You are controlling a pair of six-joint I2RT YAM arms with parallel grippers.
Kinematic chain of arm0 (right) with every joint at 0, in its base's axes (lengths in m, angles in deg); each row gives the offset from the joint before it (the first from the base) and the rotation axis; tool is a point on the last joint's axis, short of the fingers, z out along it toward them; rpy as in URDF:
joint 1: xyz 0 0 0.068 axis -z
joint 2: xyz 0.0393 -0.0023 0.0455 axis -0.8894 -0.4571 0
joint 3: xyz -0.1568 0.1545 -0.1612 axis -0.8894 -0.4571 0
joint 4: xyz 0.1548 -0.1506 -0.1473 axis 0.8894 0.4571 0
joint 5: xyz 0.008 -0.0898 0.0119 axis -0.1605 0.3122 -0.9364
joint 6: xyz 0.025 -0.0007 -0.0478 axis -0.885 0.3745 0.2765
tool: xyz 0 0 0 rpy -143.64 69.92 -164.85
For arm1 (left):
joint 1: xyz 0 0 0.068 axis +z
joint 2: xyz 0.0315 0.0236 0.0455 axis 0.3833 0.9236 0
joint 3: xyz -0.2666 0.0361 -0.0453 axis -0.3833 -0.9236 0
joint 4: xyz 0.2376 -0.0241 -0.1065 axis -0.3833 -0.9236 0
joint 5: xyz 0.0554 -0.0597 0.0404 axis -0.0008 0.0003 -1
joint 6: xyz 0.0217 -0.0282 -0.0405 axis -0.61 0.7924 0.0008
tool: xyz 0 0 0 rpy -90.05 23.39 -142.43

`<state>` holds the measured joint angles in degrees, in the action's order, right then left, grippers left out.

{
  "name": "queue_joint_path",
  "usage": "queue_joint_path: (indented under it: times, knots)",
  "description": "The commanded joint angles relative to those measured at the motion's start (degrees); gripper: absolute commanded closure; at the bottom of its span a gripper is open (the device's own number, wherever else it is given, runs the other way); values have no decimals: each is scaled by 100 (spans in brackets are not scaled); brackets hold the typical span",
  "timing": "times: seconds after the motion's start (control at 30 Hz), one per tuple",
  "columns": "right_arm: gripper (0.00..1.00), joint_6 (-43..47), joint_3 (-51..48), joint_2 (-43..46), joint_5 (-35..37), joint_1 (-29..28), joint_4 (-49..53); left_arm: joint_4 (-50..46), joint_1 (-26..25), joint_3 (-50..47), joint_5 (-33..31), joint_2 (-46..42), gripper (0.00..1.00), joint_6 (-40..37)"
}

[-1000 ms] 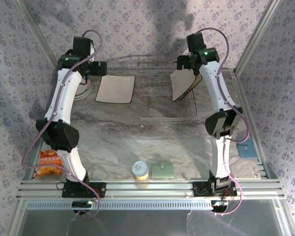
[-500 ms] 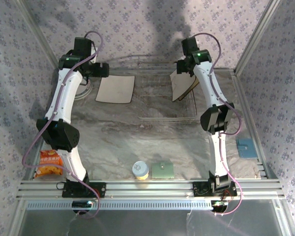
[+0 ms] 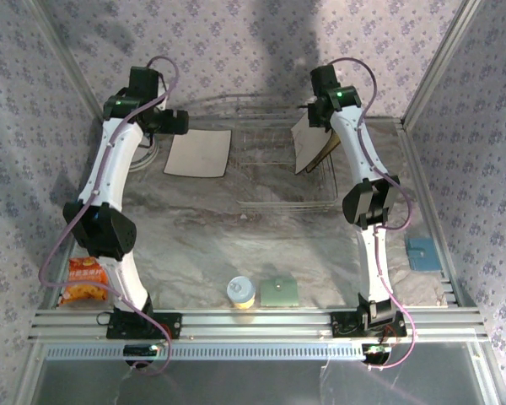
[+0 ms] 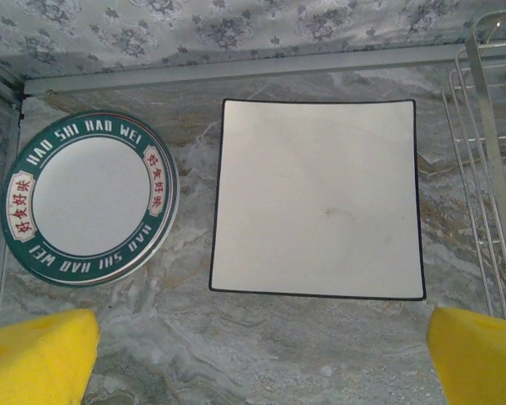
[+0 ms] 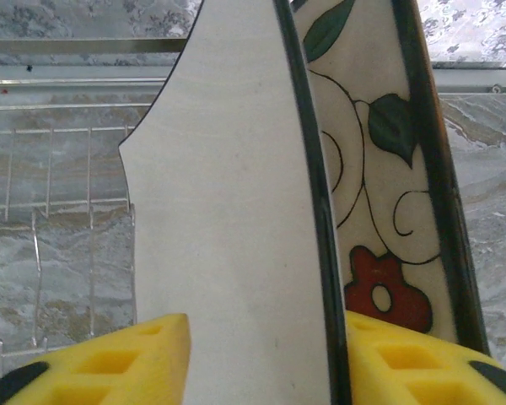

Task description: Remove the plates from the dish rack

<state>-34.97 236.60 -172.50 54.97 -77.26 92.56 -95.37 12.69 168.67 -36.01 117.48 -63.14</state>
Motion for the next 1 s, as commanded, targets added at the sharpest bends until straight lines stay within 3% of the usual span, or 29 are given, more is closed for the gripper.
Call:
queue_joint_path:
  times: [0.0, 0.6, 0.97]
  knots:
    - [61, -62, 192, -197, -258, -143, -53, 98, 12, -51, 86, -177, 1, -67]
    - [100, -194, 197, -248, -399, -220, -51, 231, 28, -302, 59, -361, 1, -86]
    - [100, -340, 223, -49, -344, -237, -60, 266, 26, -351, 60, -406, 1, -80]
